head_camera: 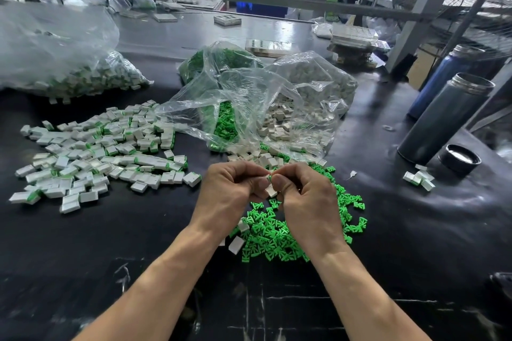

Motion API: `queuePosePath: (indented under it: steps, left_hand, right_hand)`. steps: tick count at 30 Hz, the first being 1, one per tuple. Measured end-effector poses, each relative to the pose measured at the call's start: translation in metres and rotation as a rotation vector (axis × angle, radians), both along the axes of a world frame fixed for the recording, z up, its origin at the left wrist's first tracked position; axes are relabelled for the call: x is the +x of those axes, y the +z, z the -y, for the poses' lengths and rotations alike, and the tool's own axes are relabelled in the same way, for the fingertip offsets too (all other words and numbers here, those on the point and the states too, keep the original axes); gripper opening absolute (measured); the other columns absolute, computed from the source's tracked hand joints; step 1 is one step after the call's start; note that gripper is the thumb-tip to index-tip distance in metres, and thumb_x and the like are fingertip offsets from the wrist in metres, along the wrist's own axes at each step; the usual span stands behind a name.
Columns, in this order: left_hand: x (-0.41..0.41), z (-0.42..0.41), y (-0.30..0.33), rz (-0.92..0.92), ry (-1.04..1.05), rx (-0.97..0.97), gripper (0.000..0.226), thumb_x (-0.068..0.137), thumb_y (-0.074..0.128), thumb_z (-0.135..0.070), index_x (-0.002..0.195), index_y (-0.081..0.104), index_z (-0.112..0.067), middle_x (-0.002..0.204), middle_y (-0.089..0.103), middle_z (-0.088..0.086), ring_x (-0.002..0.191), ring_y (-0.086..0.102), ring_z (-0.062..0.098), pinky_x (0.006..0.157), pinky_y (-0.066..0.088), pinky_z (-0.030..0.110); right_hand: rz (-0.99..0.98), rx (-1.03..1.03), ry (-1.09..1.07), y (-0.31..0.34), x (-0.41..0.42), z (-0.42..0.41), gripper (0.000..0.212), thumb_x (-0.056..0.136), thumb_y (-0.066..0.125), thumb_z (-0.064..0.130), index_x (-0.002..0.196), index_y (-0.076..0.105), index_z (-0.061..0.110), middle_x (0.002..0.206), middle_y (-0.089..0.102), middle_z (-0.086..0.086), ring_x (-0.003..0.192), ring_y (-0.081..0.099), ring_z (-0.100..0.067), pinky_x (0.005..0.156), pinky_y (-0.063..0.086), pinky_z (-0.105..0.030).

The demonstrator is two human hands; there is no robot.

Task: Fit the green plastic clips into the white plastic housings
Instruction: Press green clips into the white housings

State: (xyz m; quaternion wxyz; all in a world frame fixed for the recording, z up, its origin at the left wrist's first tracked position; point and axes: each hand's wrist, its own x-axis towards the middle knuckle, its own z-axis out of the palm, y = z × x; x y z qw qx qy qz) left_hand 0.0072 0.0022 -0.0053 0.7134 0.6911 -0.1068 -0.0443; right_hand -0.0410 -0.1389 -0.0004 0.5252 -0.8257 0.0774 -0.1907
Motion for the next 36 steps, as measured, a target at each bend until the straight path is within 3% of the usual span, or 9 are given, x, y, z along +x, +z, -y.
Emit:
queuePosePath:
  steps: [2, 5, 8, 11, 16, 20, 24, 31, 36]
  left_hand:
    - [-0.001, 0.001, 0.000, -0.009, 0.011, 0.009, 0.016, 0.087, 0.074, 0.003, 0.086, 0.080, -0.012, 0.072, 0.075, 0.017, 0.065, 0.074, 0.030, 0.069, 0.059, 0.058]
    - [-0.002, 0.004, 0.000, -0.024, 0.030, 0.006, 0.016, 0.087, 0.075, 0.002, 0.085, 0.080, -0.013, 0.070, 0.074, 0.018, 0.062, 0.072, 0.029, 0.072, 0.055, 0.068]
    - [0.000, 0.004, 0.000, -0.027, 0.030, -0.011, 0.017, 0.086, 0.075, 0.002, 0.083, 0.080, -0.014, 0.070, 0.074, 0.019, 0.060, 0.072, 0.031, 0.067, 0.055, 0.061]
    - [0.001, 0.002, 0.002, -0.008, 0.001, -0.053, 0.016, 0.087, 0.074, 0.003, 0.083, 0.080, -0.012, 0.070, 0.073, 0.020, 0.061, 0.072, 0.036, 0.058, 0.057, 0.038]
    - [-0.001, 0.005, 0.005, 0.005, -0.022, -0.111, 0.014, 0.087, 0.074, 0.002, 0.086, 0.078, -0.011, 0.074, 0.075, 0.010, 0.060, 0.067, 0.013, 0.052, 0.053, 0.021]
    - [-0.005, 0.007, 0.006, -0.005, -0.046, -0.135, 0.006, 0.088, 0.074, -0.004, 0.093, 0.075, -0.008, 0.083, 0.076, 0.012, 0.069, 0.066, 0.017, 0.058, 0.055, 0.022]
    - [-0.008, 0.011, 0.009, -0.025, -0.116, -0.197, 0.009, 0.090, 0.071, -0.003, 0.098, 0.071, 0.000, 0.076, 0.067, 0.020, 0.066, 0.058, 0.029, 0.065, 0.053, 0.040]
    - [-0.014, 0.013, 0.012, -0.007, -0.214, -0.199, 0.006, 0.091, 0.068, -0.002, 0.096, 0.071, -0.001, 0.078, 0.069, 0.012, 0.070, 0.062, 0.023, 0.062, 0.055, 0.029]
    - [-0.015, 0.015, 0.010, -0.008, -0.252, -0.200, 0.010, 0.091, 0.069, -0.001, 0.099, 0.069, 0.004, 0.072, 0.068, 0.003, 0.063, 0.062, 0.010, 0.062, 0.051, 0.023]
  right_hand:
    - [0.013, -0.001, -0.014, 0.000, 0.000, -0.002, 0.015, 0.095, 0.073, 0.017, 0.086, 0.071, 0.028, 0.079, 0.070, 0.020, 0.065, 0.069, -0.013, 0.062, 0.062, -0.045]
    - [0.060, -0.012, -0.053, -0.001, 0.000, -0.006, 0.015, 0.094, 0.074, 0.015, 0.085, 0.071, 0.026, 0.074, 0.071, 0.011, 0.060, 0.068, -0.013, 0.057, 0.059, -0.040]
    - [0.074, 0.042, -0.048, -0.002, 0.000, -0.008, 0.014, 0.094, 0.074, 0.013, 0.085, 0.074, 0.024, 0.071, 0.071, 0.009, 0.058, 0.065, -0.009, 0.052, 0.054, -0.032]
    - [0.054, 0.220, 0.006, 0.000, -0.002, -0.008, 0.019, 0.095, 0.072, 0.008, 0.082, 0.077, 0.021, 0.067, 0.070, 0.007, 0.056, 0.059, -0.006, 0.050, 0.049, -0.026]
    - [0.084, 0.345, 0.004, 0.005, -0.005, -0.007, 0.029, 0.106, 0.058, 0.029, 0.085, 0.075, 0.020, 0.064, 0.066, 0.000, 0.049, 0.058, -0.013, 0.042, 0.047, -0.033]
    - [-0.030, 0.423, 0.093, 0.006, 0.000, -0.006, 0.059, 0.108, 0.039, 0.054, 0.081, 0.072, 0.014, 0.069, 0.069, -0.011, 0.050, 0.055, -0.019, 0.042, 0.041, -0.029]
    - [-0.101, 0.396, 0.162, 0.003, 0.000, -0.010, 0.076, 0.102, 0.028, 0.072, 0.064, 0.071, 0.022, 0.064, 0.065, -0.009, 0.049, 0.051, -0.013, 0.042, 0.037, -0.020]
    - [-0.078, 0.471, 0.140, 0.005, -0.002, -0.015, 0.072, 0.106, 0.030, 0.064, 0.058, 0.065, 0.023, 0.050, 0.043, 0.004, 0.043, 0.035, -0.009, 0.040, 0.028, -0.018]
    - [-0.047, 0.487, 0.055, 0.003, -0.001, -0.018, 0.062, 0.101, 0.032, 0.061, 0.059, 0.068, 0.034, 0.048, 0.047, 0.014, 0.047, 0.044, -0.003, 0.050, 0.038, -0.025]
